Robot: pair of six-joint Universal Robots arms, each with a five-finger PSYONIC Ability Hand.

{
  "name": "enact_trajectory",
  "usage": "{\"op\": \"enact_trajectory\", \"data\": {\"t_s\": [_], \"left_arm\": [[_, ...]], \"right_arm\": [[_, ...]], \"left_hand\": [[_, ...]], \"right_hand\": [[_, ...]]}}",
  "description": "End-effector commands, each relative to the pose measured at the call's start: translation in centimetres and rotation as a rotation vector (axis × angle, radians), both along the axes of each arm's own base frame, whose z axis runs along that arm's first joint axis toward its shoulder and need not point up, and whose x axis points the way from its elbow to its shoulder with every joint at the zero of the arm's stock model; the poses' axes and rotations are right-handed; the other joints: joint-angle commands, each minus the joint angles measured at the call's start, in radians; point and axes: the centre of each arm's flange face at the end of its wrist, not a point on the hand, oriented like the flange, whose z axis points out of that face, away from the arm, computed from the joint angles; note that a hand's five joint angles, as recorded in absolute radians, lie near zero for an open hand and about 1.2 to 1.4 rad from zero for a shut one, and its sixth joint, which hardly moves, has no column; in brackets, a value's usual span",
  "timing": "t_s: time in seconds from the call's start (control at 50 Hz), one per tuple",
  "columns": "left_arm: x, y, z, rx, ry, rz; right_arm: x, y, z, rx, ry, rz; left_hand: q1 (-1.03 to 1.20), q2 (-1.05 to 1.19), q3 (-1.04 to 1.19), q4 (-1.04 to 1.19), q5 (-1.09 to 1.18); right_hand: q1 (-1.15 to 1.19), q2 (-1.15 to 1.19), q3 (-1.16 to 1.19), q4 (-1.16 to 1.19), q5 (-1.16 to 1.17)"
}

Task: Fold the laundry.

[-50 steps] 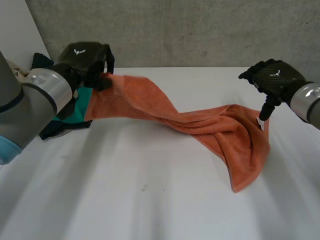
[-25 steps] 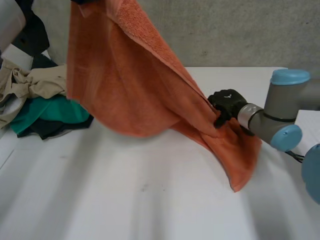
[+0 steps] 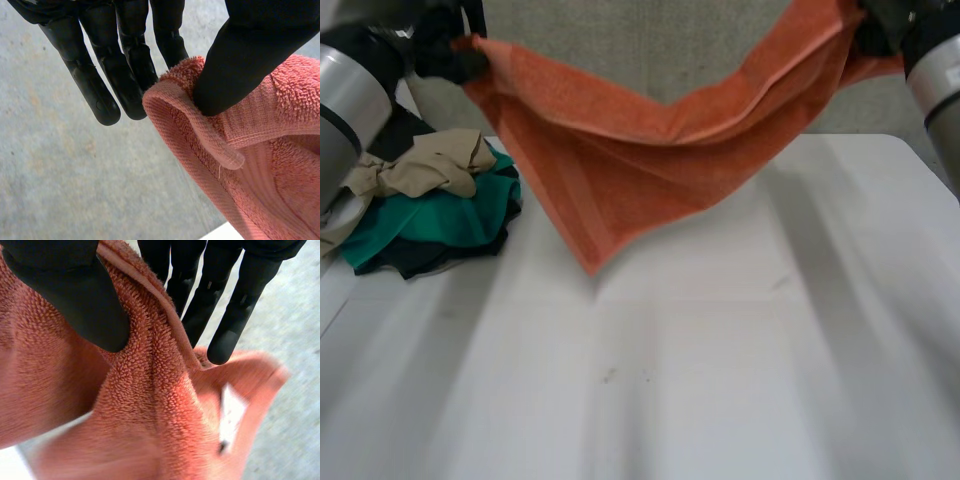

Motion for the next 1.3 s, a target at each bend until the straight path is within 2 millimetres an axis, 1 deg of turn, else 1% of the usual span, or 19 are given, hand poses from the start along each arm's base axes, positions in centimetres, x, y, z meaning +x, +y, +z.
{"op": "enact_trajectory", "data": {"t_s": [0.02,0.04,0.08,0.1,0.12,0.18,0.22,0.28,0.32,0.34,0.4,0.42,0.5,0.64,0.76,0.8,1.0,1.18,1.3], "left_arm": [[-1.0,-0.3,-5.7,0.13,-0.043,-0.026],[-1.2,-0.2,-6.6,0.153,-0.05,-0.031],[-1.6,0.0,-9.0,0.214,-0.072,-0.043],[-1.7,0.1,-9.7,0.231,-0.078,-0.047],[-2.1,0.3,-11.2,0.267,-0.091,-0.058],[-2.5,0.7,-12.6,0.3,-0.105,-0.071],[-2.6,0.9,-13.4,0.321,-0.113,-0.075],[-2.3,1.0,-13.9,0.339,-0.118,-0.068],[-2.2,1.2,-13.9,0.338,-0.122,-0.068],[-2.2,1.3,-13.8,0.335,-0.122,-0.07],[-2.3,1.6,-13.6,0.332,-0.123,-0.073],[-2.3,1.7,-13.4,0.327,-0.121,-0.073],[-2.0,2.2,-12.1,0.295,-0.11,-0.07],[-1.6,2.8,-11.3,0.276,-0.104,-0.068],[-1.5,3.1,-11.4,0.282,-0.106,-0.07],[-1.5,3.2,-11.6,0.287,-0.107,-0.07],[-1.3,3.2,-12.0,0.301,-0.109,-0.067],[-1.3,3.2,-11.6,0.29,-0.107,-0.064],[-1.3,3.2,-11.3,0.278,-0.103,-0.062]], "right_arm": [[-0.2,2.4,-8.9,0.356,0.094,0.017],[-0.2,2.8,-10.7,0.416,0.113,0.011],[-0.2,3.1,-13.1,0.481,0.141,0.01],[-0.3,3.3,-15.5,0.545,0.179,0.009],[-0.3,3.3,-16.5,0.574,0.196,0.006],[-0.4,3.5,-19.5,0.644,0.268,-0.001],[-0.5,3.6,-20.2,0.664,0.289,-0.005],[-0.5,3.7,-19.9,0.675,0.309,-0.002],[-0.5,3.6,-19.6,0.678,0.312,-0.003],[-0.5,3.5,-19.2,0.681,0.314,-0.003],[-0.5,3.4,-18.3,0.69,0.323,-0.002],[-0.6,3.5,-17.3,0.694,0.333,0.0],[-1.1,3.4,-15.3,0.718,0.369,-0.001],[-3.3,1.8,-14.3,0.726,0.427,-0.07],[-4.7,0.7,-15.4,0.772,0.404,-0.086],[-5.2,0.1,-16.6,0.8,0.396,-0.085],[-4.5,-1.5,-20.7,0.861,0.395,0.017],[-4.1,-1.4,-19.9,0.83,0.37,0.043],[-3.8,-1.5,-20.4,0.807,0.385,0.07]], "left_hand": [[0.278,0.201,0.2,0.196,0.265],[0.278,0.201,0.2,0.196,0.265],[0.278,0.201,0.2,0.196,0.265],[0.278,0.201,0.2,0.196,0.265],[0.278,0.201,0.2,0.196,0.265],[0.278,0.201,0.2,0.196,0.265],[0.278,0.201,0.2,0.196,0.265],[0.278,0.201,0.2,0.196,0.265],[0.278,0.201,0.2,0.196,0.265],[0.278,0.201,0.2,0.196,0.265],[0.278,0.201,0.2,0.196,0.265],[0.278,0.201,0.2,0.196,0.265],[0.278,0.201,0.2,0.196,0.265],[0.278,0.201,0.2,0.196,0.265],[0.278,0.201,0.2,0.196,0.265],[0.278,0.201,0.2,0.196,0.265],[0.278,0.201,0.2,0.196,0.265],[0.278,0.201,0.2,0.196,0.265],[0.278,0.201,0.2,0.196,0.265]], "right_hand": [[0.316,0.23,0.211,0.2,0.274],[0.316,0.23,0.211,0.2,0.274],[0.316,0.23,0.211,0.2,0.274],[0.316,0.23,0.211,0.2,0.274],[0.316,0.23,0.211,0.2,0.274],[0.316,0.23,0.211,0.2,0.274],[0.316,0.23,0.211,0.2,0.274],[0.3,0.213,0.194,0.184,0.258],[0.034,-0.053,-0.072,-0.082,-0.008],[-0.194,-0.281,-0.3,-0.31,-0.236],[-0.308,-0.394,-0.413,-0.424,-0.35],[-0.378,-0.465,-0.483,-0.494,-0.42],[-0.487,-0.574,-0.592,-0.603,-0.529],[-0.523,-0.609,-0.628,-0.638,-0.564],[-0.523,-0.609,-0.628,-0.638,-0.564],[-0.523,-0.609,-0.628,-0.638,-0.564],[-0.508,-0.594,-0.613,-0.623,-0.55],[-0.505,-0.592,-0.61,-0.621,-0.547],[-0.499,-0.586,-0.604,-0.615,-0.541]]}}
